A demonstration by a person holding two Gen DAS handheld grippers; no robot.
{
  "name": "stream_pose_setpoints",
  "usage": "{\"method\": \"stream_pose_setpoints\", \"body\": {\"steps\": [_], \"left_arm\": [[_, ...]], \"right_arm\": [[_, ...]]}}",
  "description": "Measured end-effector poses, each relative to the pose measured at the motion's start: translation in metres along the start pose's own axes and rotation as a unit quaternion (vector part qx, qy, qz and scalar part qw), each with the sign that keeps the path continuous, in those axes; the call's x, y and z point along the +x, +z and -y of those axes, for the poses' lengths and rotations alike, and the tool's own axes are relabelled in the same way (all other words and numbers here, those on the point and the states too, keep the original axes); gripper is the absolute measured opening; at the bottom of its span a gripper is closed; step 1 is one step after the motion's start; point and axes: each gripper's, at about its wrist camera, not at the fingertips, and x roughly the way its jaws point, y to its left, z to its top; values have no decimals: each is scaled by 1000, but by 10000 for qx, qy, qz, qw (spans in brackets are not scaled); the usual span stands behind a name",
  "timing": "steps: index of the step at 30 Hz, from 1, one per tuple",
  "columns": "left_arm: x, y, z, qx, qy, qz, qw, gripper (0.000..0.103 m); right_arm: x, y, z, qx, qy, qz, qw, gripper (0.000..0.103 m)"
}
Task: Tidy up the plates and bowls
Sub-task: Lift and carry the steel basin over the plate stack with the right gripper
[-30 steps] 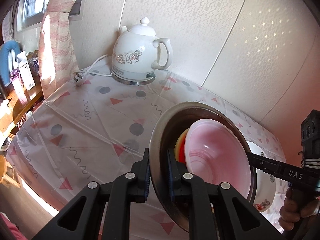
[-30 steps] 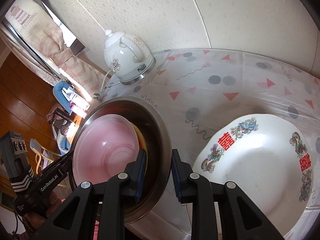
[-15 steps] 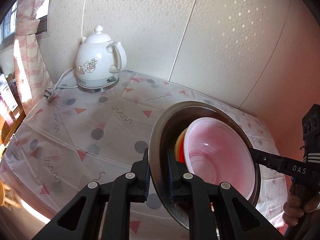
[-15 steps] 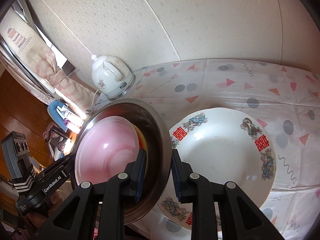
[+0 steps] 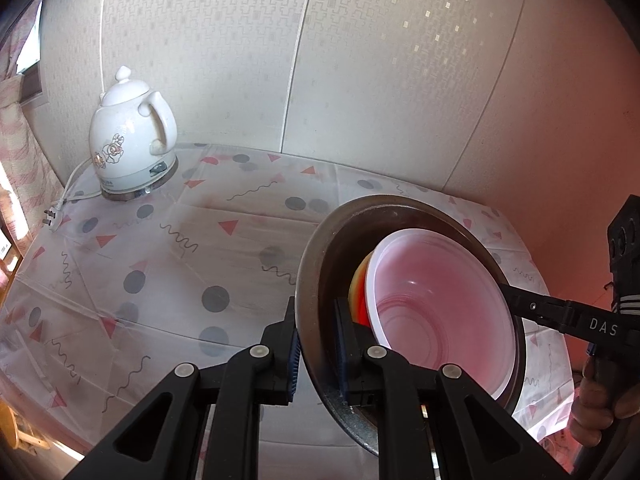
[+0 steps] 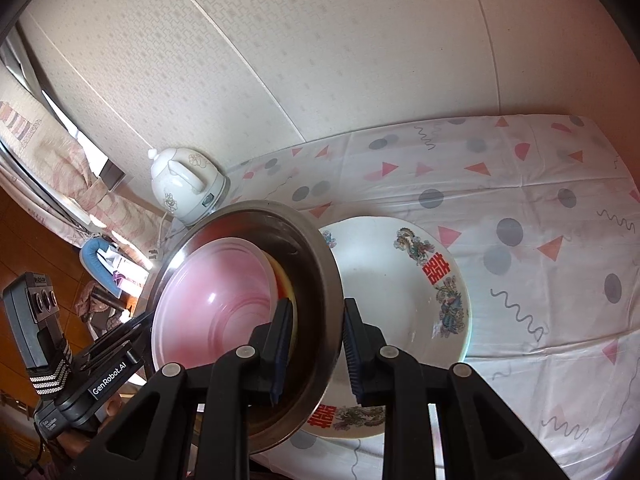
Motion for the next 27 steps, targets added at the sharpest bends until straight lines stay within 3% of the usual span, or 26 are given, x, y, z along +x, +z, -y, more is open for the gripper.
{"method": "stream_pose_setpoints", "body": {"steps": [15,27], "left_arm": [[25,17,22,144,-321,-268,9990,14],[50,7,24,144,-291,-603,9977,14]], "right_arm": [[-18,6,22,269,-189,264,9991,26],[-5,1,34,372,-393,99,9985,26]]}}
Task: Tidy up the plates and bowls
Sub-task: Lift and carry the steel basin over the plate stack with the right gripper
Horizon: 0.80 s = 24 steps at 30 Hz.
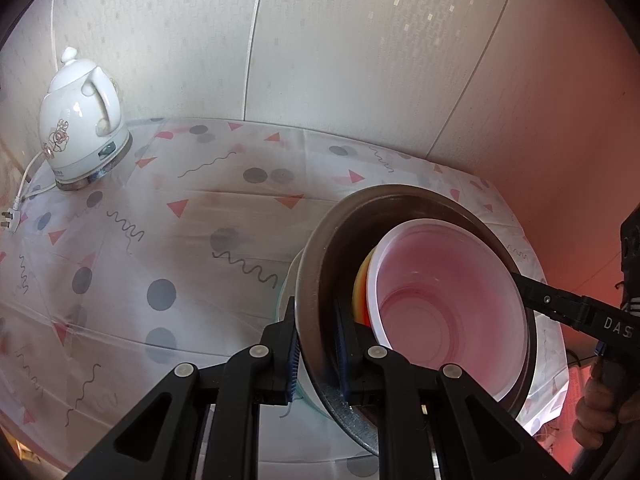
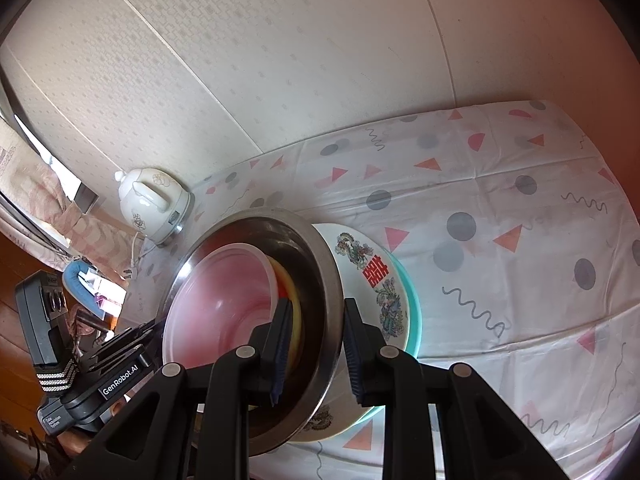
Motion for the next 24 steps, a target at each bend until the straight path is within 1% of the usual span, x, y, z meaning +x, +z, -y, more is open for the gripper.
{"method": "stream_pose_setpoints", "body": {"steps": [6,14,24], "left_arm": [[12,-1,3,71,51,-93,9999,14],[29,-6,3,105,120,-300,9994,14],[35,-6,4,80,261,-343,9990,17]], "right_arm": [[10,-1,5,-24,-197,-66,9998,26],[24,-4,12,-8,-330,-194,9993,27],[33,-3,16,42,-311,-236,9992,27]]}}
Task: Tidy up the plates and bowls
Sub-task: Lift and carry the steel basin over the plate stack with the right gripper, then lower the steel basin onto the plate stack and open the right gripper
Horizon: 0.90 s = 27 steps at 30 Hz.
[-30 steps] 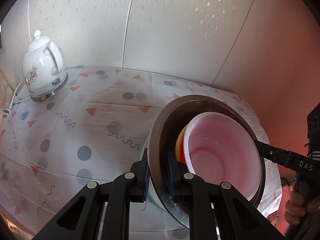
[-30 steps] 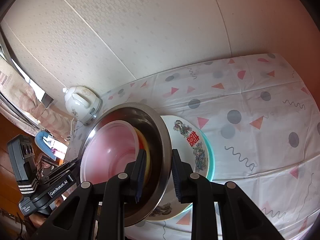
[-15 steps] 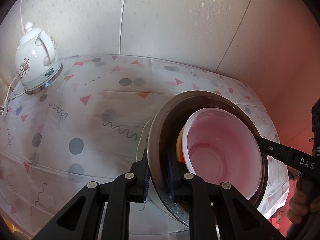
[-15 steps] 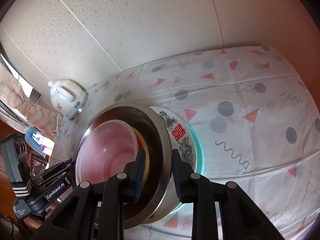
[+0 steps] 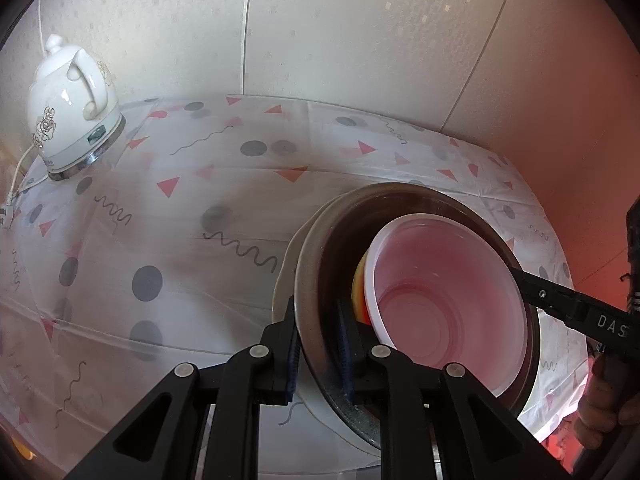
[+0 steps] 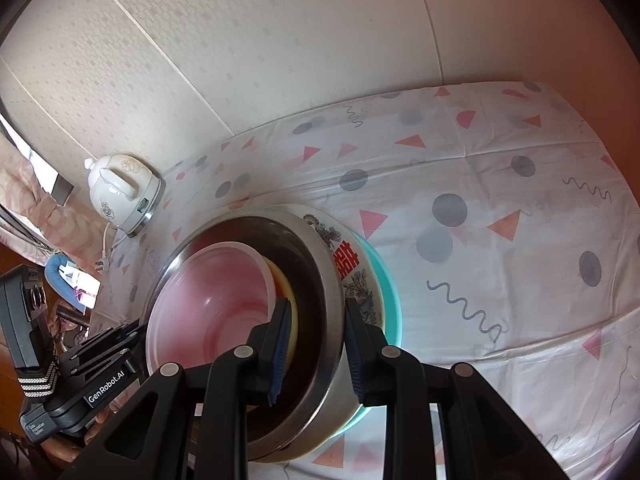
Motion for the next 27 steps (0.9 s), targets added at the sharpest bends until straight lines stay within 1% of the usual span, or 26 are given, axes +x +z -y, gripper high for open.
{"method": "stream_pose_setpoints", "body": {"steps": [4,14,24,25,27], "left_arm": [[1,-2,2,52,52,21,10000,17],[0,-4,3,45,53,36,10000,18],[-1,-5,4,38,56,48,10000,19],[-1,-5,4,37,57,52,10000,19],[-1,-6,4,36,65,61,10000,19]], "right_arm": [[1,-1,-1,-24,-29,29,10000,27],[-5,-1,1,15,-10,13,10000,29],[-12,-10,4,3,20,-2,10000,29],[-13,-12,3,-21,2,9,10000,28],[-12,-14,2,-97,-22,14,9999,21]]}}
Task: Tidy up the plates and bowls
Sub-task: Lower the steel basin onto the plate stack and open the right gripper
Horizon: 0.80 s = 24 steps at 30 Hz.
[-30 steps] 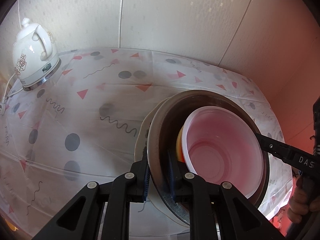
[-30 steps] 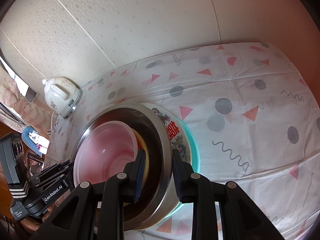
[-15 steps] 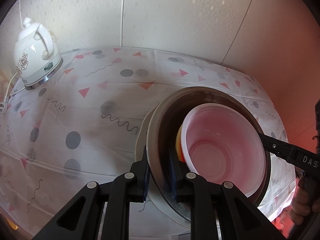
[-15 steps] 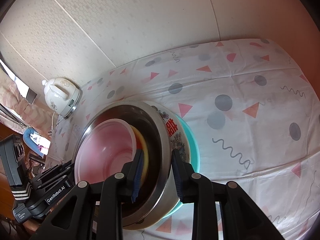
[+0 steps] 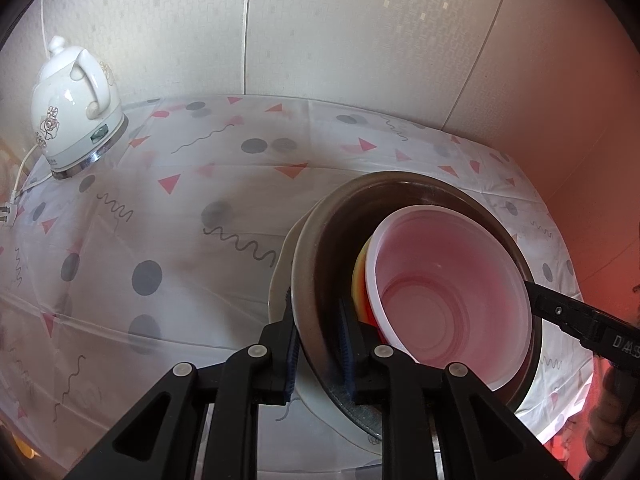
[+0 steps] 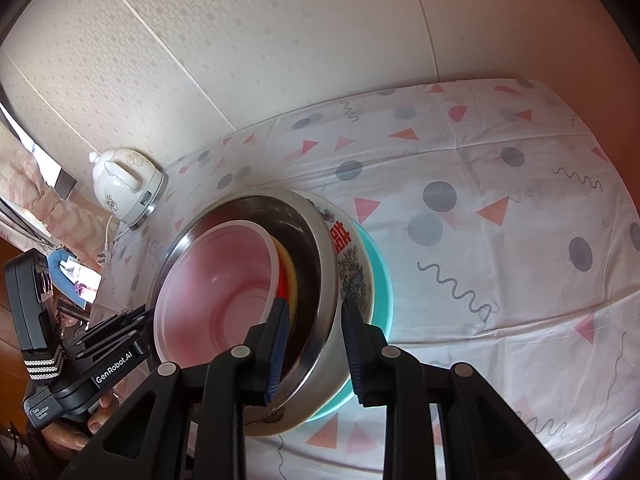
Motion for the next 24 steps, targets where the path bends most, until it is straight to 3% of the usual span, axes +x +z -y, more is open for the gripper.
{"method": "stream_pose_setpoints", "body": {"steps": [3,24], "left_arm": [[0,-1,0,-12,11,11,10000,19],[-5,-3,1,-82,148,46,9998,20]], "right_arm": [[3,-2,-4,-106,-140,6,9998,16],[2,-6,-8,-162,-263,55,9995,17]]}}
